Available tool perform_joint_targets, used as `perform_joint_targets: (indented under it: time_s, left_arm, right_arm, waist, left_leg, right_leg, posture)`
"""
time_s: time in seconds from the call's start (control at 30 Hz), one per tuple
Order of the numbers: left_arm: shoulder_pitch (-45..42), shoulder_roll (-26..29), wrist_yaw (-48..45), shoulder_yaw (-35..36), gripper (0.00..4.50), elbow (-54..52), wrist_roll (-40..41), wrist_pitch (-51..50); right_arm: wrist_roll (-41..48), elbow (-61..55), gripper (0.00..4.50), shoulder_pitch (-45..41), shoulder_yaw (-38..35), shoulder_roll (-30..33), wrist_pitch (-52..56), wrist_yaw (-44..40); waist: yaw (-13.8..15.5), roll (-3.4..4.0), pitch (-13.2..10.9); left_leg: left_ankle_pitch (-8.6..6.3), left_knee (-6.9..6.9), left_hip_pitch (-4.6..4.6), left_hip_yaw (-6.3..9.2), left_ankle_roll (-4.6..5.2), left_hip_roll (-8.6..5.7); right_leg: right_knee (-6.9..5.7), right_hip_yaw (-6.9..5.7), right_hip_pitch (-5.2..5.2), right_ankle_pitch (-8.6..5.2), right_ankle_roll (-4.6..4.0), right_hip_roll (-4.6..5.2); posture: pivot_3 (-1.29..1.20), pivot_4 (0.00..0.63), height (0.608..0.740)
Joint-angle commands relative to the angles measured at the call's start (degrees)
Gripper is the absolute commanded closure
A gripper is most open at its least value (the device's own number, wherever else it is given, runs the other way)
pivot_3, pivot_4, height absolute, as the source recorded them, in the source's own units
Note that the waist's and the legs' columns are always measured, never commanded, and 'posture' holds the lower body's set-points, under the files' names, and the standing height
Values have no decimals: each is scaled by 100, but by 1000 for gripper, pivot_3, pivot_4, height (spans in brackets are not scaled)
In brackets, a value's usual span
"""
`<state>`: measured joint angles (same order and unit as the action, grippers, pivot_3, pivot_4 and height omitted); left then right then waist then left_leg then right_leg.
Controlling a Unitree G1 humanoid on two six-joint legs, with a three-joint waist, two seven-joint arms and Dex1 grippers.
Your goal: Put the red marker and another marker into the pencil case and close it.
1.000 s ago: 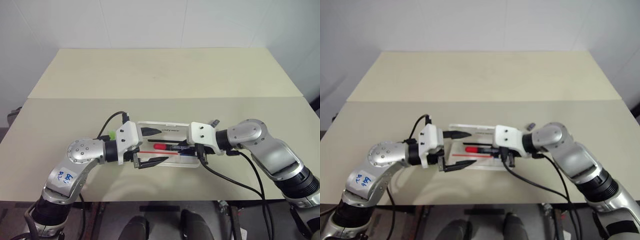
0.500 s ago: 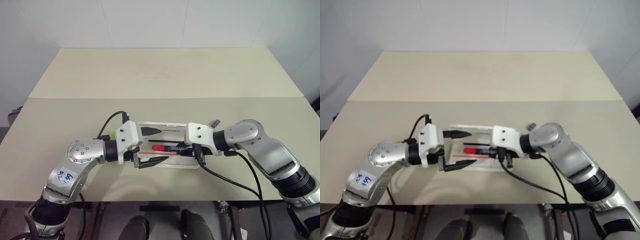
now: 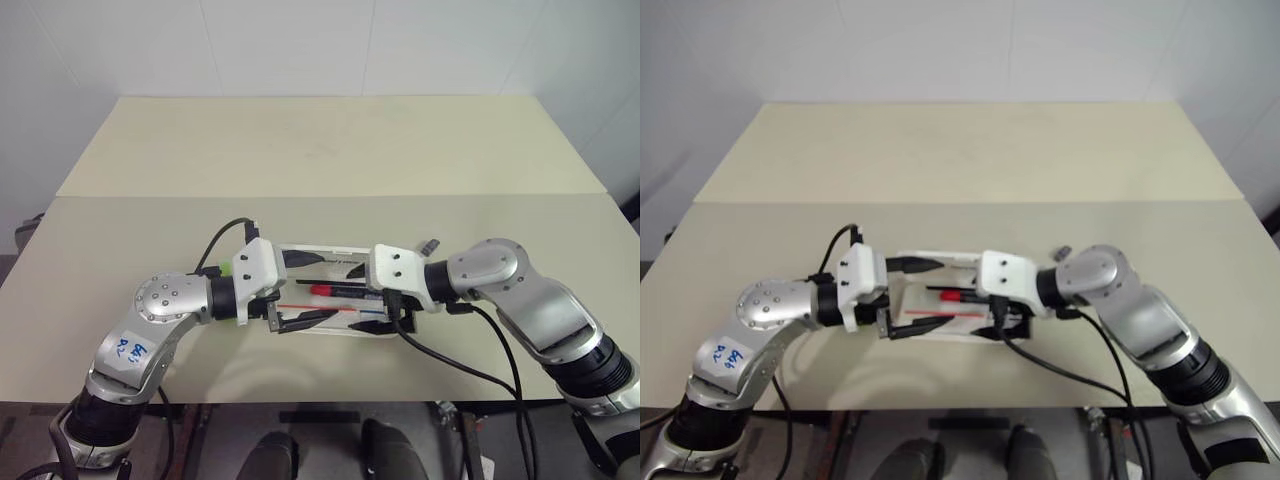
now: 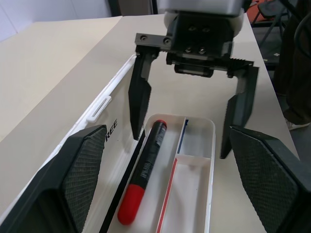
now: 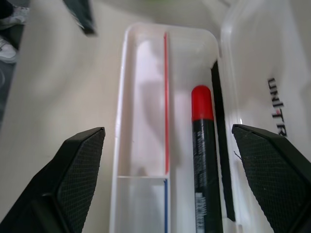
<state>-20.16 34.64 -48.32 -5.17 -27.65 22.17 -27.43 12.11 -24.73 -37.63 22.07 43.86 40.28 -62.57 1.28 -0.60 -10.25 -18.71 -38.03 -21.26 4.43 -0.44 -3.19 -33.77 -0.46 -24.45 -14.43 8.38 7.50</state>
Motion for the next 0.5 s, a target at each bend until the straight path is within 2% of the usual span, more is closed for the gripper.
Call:
perform_joint_targets:
  time_s: [0.03,0.5]
  left_arm:
    - [-103,-35,-8,0,262,-48,26,134]
    - [-166,-37,-185,-37,262,118,43,221]
  right_arm:
    - [148,-279,29,23,-287,162,47,-66]
    - [679,-843,29,351,-878,903,474,-207]
  waist:
    - [0,0,0]
    - [9,0,0]
  left_leg:
    - [0,0,0,-1,0,0]
    - [-1,0,-1,-5,2,1]
  right_leg:
    - [0,0,0,0,0,0]
    - [2,1,0,0,0,0]
  posture:
    - [0,150,740]
    - [0,150,740]
